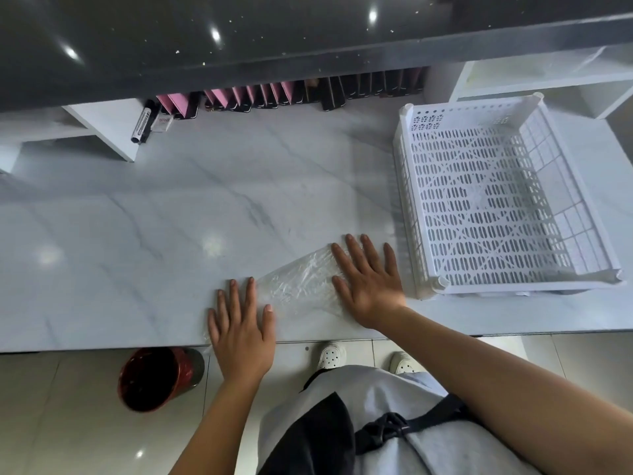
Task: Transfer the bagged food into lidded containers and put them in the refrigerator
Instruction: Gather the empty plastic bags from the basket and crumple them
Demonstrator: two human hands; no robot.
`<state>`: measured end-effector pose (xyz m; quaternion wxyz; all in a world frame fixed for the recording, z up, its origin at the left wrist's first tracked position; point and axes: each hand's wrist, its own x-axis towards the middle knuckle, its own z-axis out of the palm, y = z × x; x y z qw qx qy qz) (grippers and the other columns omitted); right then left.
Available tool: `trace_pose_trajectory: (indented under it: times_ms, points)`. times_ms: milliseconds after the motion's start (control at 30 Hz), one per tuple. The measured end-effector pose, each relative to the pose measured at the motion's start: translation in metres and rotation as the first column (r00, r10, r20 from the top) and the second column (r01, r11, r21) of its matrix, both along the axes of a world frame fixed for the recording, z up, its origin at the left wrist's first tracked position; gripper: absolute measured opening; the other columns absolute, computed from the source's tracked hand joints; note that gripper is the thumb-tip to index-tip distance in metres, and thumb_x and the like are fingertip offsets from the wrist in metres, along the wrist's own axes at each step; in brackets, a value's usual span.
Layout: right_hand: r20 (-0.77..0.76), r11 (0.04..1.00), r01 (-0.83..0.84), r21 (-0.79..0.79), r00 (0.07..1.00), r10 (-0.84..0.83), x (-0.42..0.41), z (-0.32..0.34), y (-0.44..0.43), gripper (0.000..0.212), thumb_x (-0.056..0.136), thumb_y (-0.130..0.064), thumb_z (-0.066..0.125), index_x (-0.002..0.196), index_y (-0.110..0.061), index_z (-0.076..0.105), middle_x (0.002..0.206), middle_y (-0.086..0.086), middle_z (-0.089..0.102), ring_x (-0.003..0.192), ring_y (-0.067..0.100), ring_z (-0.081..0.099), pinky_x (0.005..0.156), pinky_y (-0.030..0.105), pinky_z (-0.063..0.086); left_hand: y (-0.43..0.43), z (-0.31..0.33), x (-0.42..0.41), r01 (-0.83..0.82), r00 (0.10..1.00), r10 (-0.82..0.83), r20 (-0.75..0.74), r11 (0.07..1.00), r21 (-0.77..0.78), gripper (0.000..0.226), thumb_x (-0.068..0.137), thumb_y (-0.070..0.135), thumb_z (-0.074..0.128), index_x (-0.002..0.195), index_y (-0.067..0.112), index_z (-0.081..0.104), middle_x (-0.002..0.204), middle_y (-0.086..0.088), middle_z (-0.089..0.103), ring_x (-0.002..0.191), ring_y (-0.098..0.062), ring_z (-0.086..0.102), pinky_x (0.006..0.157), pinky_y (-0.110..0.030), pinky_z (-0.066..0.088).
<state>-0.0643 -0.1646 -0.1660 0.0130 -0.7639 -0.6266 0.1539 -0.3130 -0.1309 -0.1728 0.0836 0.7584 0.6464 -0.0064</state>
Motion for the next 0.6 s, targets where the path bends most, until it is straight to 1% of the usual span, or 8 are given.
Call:
trace_pose_trajectory:
  times_ms: [100,200,300,333,400,433,500,600]
  points:
    - [-0.051,1.000,0.017,-0.017,0.999,-0.018,0.002,0.006,0.001,0.063,0.101,-0.057,0.013,0.157,-0.038,-0.008,0.166,-0.006,-0.014,0.152,0.019,-0.020,0.120,0.051,-0.014,0.003,0.006,-0.001,-0.009,0.997,0.014,0.070,0.997,-0.077,0.066,0.095,0.055,0.022,0.157,0.034,0.018,0.167,-0.001,0.012,0.154,-0.023,0.005,0.123,-0.046,0.003]
    - [-0.144,0.999,0.032,0.012,0.989,-0.030,-0.001,0.027,-0.005,0.074,0.097,-0.056,0.034,0.157,-0.039,-0.006,0.166,-0.004,-0.016,0.151,0.022,-0.021,0.120,0.054,-0.010,0.014,0.021,0.004,-0.037,0.962,0.058,0.267,0.996,-0.082,0.068,0.084,0.048,0.045,0.147,0.023,0.045,0.159,-0.013,0.032,0.149,-0.036,0.020,0.121,-0.053,0.016]
    - [-0.122,0.979,-0.102,0.179,0.985,0.125,-0.024,0.041,-0.033,0.073,0.089,-0.052,0.047,0.156,-0.034,0.023,0.166,0.004,0.017,0.154,0.030,0.011,0.119,0.059,0.009,0.027,0.037,0.014,0.098,0.898,-0.128,0.421,0.991,0.091,0.057,0.080,0.037,0.051,0.131,0.014,0.063,0.139,-0.014,0.054,0.133,-0.036,0.043,0.112,-0.052,0.034]
    - [-0.112,0.972,-0.147,0.186,0.979,0.169,-0.031,0.041,-0.042,0.070,0.087,-0.052,0.047,0.153,-0.031,0.032,0.162,0.007,0.028,0.151,0.031,0.022,0.118,0.059,0.012,0.033,0.044,0.020,0.164,0.878,-0.190,0.440,0.982,0.096,0.052,0.083,0.034,0.053,0.130,0.014,0.064,0.136,-0.011,0.056,0.131,-0.031,0.046,0.111,-0.050,0.036]
    - [-0.078,0.975,-0.195,0.106,0.976,0.204,-0.034,0.035,-0.051,0.067,0.088,-0.052,0.044,0.150,-0.028,0.039,0.157,0.008,0.038,0.147,0.031,0.031,0.116,0.058,0.006,0.047,0.056,0.036,0.260,0.874,-0.213,0.437,0.964,-0.049,0.049,0.088,0.026,0.059,0.136,0.017,0.059,0.140,-0.007,0.053,0.133,-0.025,0.044,0.113,-0.044,0.035]
    - [-0.069,0.978,-0.199,0.056,0.977,0.203,-0.030,0.032,-0.050,0.067,0.090,-0.053,0.042,0.152,-0.027,0.036,0.159,0.007,0.035,0.149,0.029,0.027,0.116,0.058,-0.001,0.055,0.059,0.043,0.294,0.886,-0.206,0.415,0.942,-0.159,0.054,0.089,0.021,0.063,0.142,0.018,0.053,0.144,-0.006,0.050,0.135,-0.025,0.041,0.115,-0.040,0.033]
    - [-0.086,0.981,-0.191,-0.034,0.979,0.187,-0.020,0.026,-0.046,0.069,0.095,-0.055,0.038,0.157,-0.030,0.022,0.167,0.001,0.015,0.154,0.022,0.005,0.114,0.056,-0.016,0.070,0.061,0.056,0.321,0.923,-0.215,0.321,0.889,-0.328,0.068,0.086,0.017,0.069,0.149,0.021,0.043,0.147,-0.006,0.045,0.136,-0.026,0.039,0.114,-0.035,0.032]
    - [-0.111,0.980,-0.188,-0.071,0.978,0.179,-0.013,0.025,-0.046,0.070,0.097,-0.059,0.032,0.159,-0.034,0.008,0.168,-0.005,-0.003,0.153,0.016,-0.014,0.114,0.056,-0.020,0.087,0.066,0.074,0.277,0.957,-0.208,0.204,0.863,-0.422,0.080,0.073,0.020,0.078,0.145,0.031,0.045,0.132,-0.005,0.049,0.125,-0.027,0.046,0.107,-0.039,0.040]
